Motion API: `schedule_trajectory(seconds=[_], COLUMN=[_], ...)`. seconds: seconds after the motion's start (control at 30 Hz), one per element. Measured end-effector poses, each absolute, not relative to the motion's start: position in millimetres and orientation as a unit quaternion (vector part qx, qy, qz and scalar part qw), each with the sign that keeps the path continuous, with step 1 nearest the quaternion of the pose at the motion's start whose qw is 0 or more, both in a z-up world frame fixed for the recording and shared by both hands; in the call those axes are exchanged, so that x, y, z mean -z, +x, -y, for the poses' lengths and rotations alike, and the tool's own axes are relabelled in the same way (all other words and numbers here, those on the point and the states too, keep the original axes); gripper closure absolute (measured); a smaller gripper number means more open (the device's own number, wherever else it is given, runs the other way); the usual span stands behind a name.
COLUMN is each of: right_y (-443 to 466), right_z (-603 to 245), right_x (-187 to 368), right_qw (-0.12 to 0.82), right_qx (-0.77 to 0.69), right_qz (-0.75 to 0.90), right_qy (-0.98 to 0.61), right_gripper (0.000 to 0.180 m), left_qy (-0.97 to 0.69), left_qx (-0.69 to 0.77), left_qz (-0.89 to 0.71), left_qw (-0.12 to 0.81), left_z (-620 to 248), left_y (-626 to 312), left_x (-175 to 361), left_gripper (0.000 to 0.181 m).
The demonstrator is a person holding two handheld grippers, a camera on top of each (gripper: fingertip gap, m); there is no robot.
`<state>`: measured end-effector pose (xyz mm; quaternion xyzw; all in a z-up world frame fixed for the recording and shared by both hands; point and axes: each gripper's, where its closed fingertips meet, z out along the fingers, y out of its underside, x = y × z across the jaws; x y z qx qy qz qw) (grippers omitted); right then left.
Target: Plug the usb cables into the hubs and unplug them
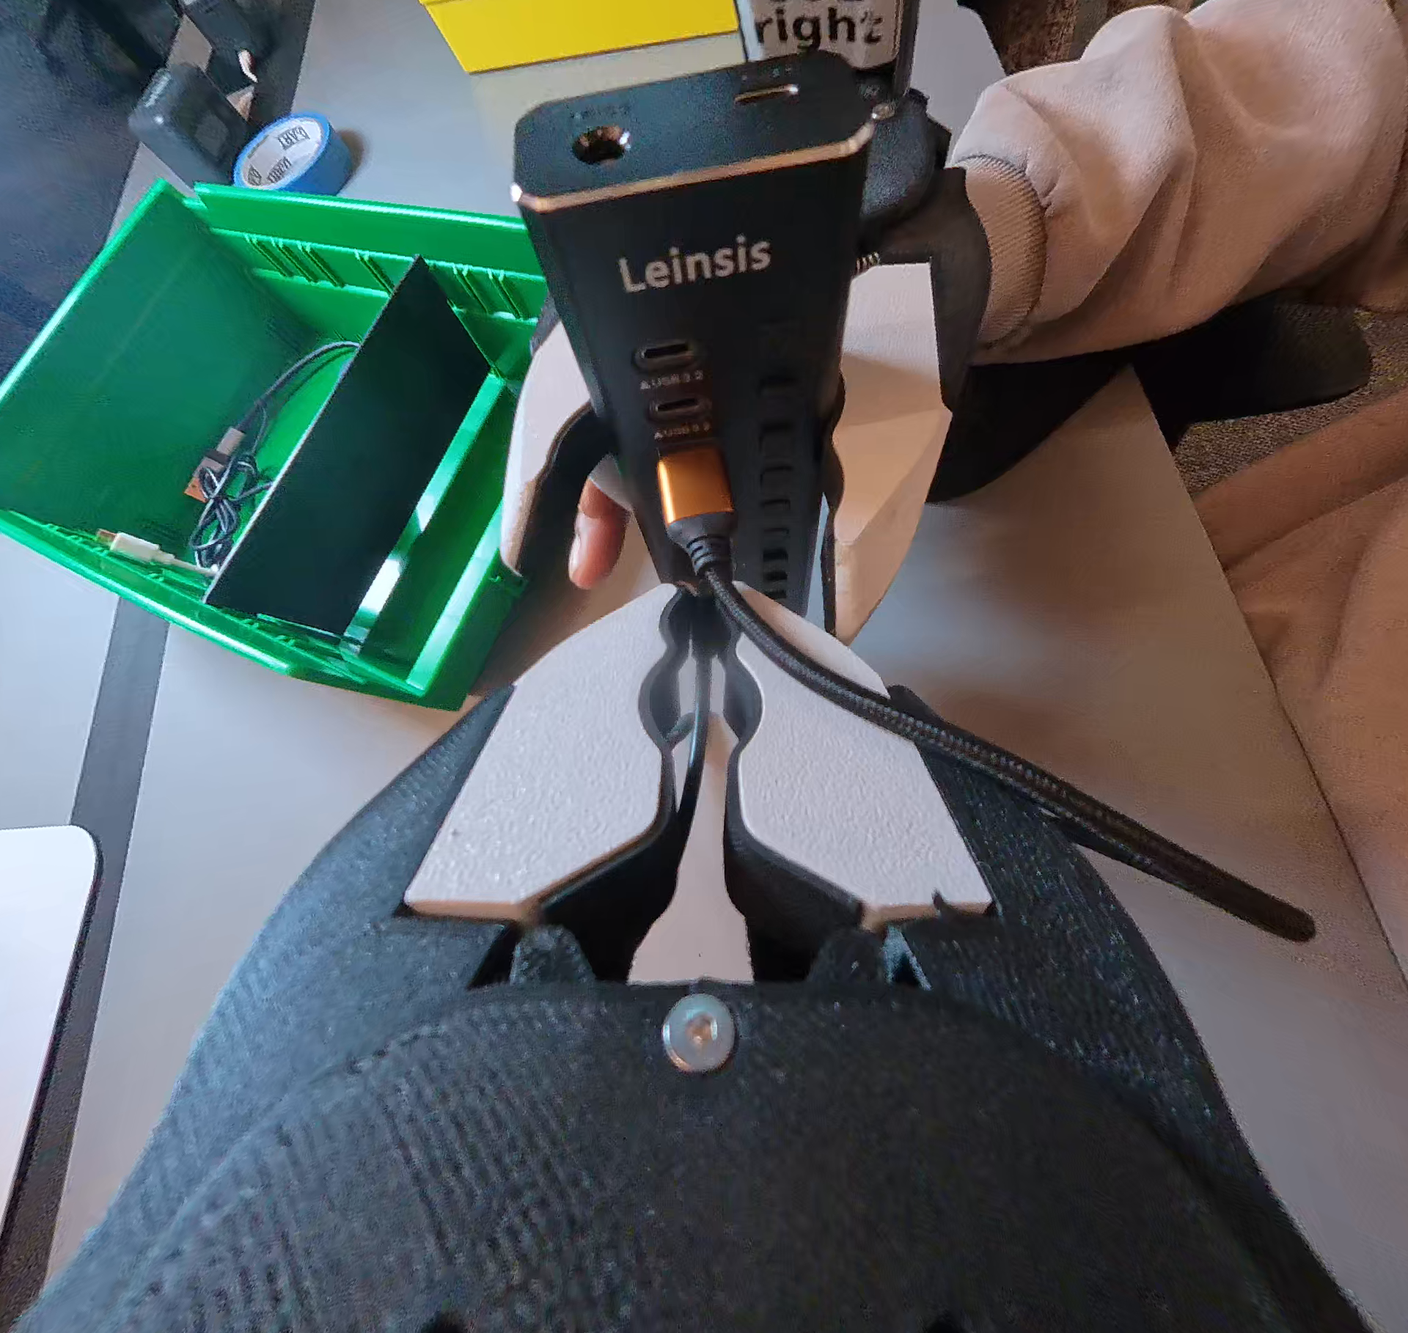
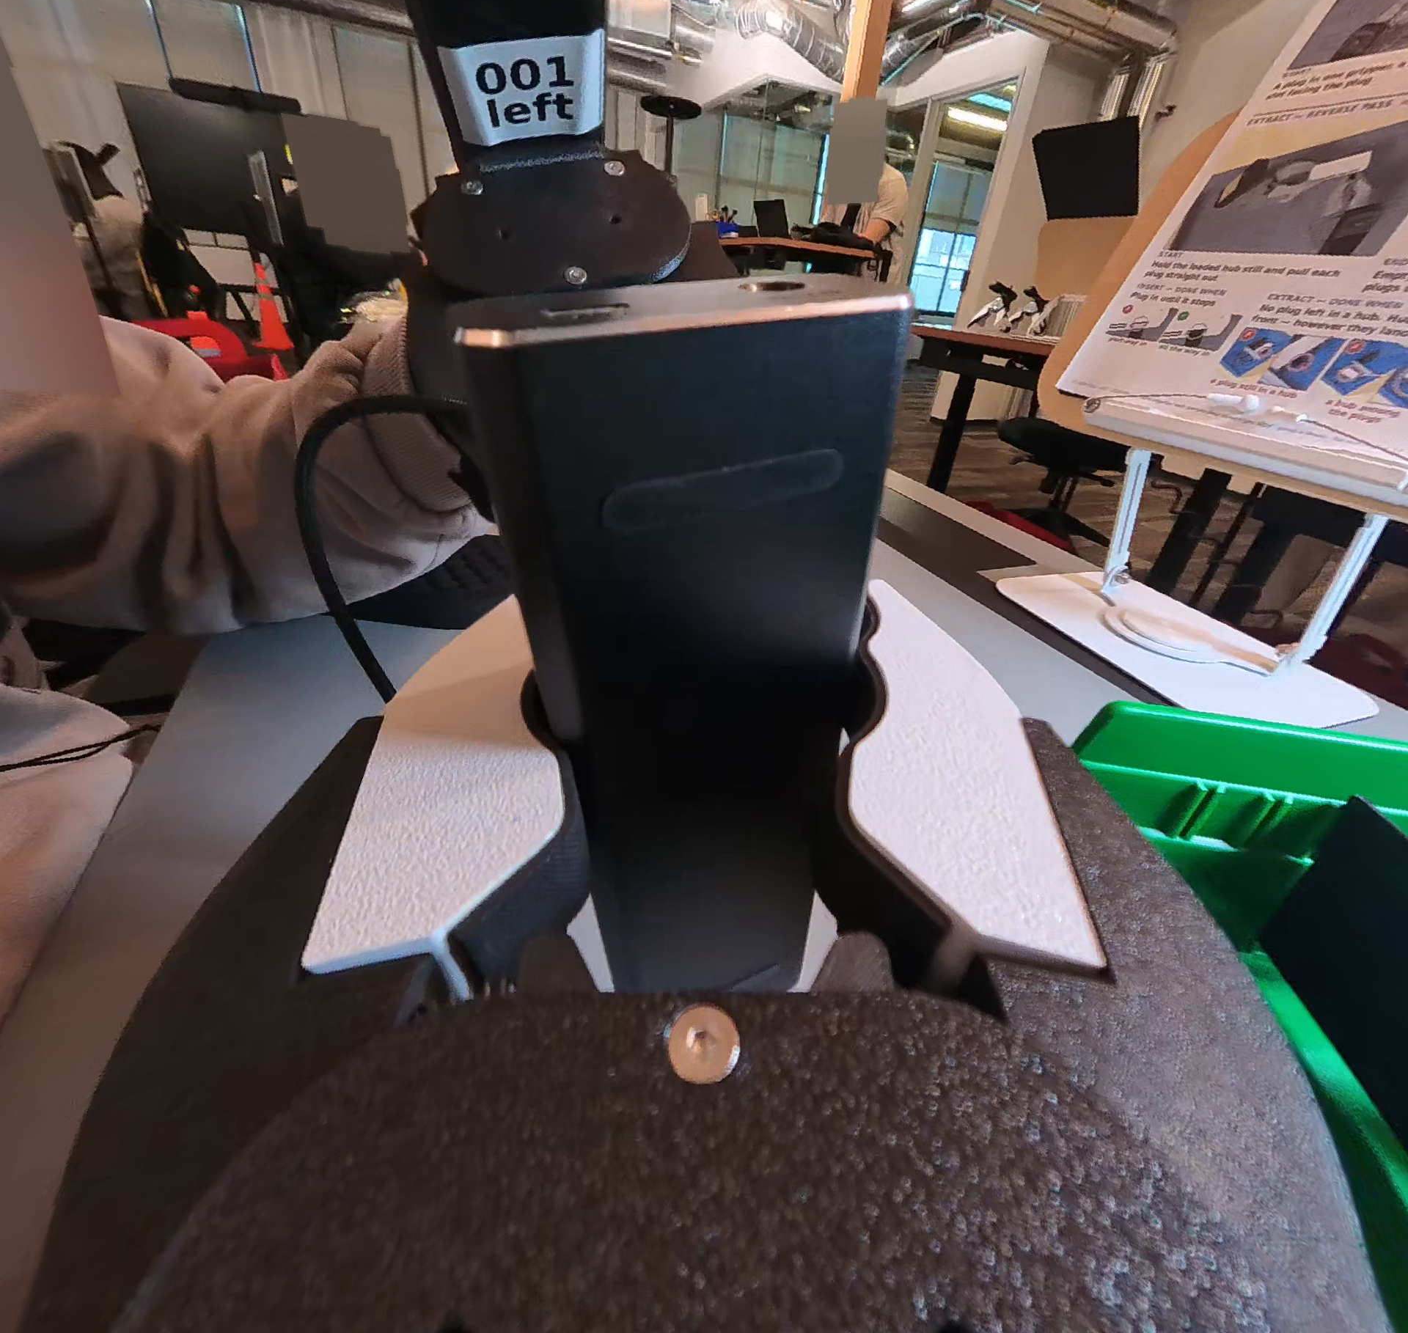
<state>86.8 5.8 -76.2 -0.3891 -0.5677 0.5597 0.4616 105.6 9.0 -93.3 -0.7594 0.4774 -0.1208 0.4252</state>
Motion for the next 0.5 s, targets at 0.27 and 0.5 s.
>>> schedule_trajectory(seconds=[0.27, 0.5], right_y=[90.5, 89.5], right_z=[-6.1, -4.9], right_x=[69.4, 68.1], right_qw=[0.434, 0.437], right_qx=[-0.621, -0.619], right_qz=[0.524, 0.525], right_qy=[-0.389, -0.388], right_gripper=[0.106, 0.106], left_qy=[-0.752, -0.749], left_qx=[0.176, 0.217], left_qz=[-0.444, -0.426], left_qw=[0.455, 0.458], left_z=[-7.8, -11.8], left_y=[111.4, 117.1], left_x=[87.6, 101.3], left_gripper=[0.173, 0.173])
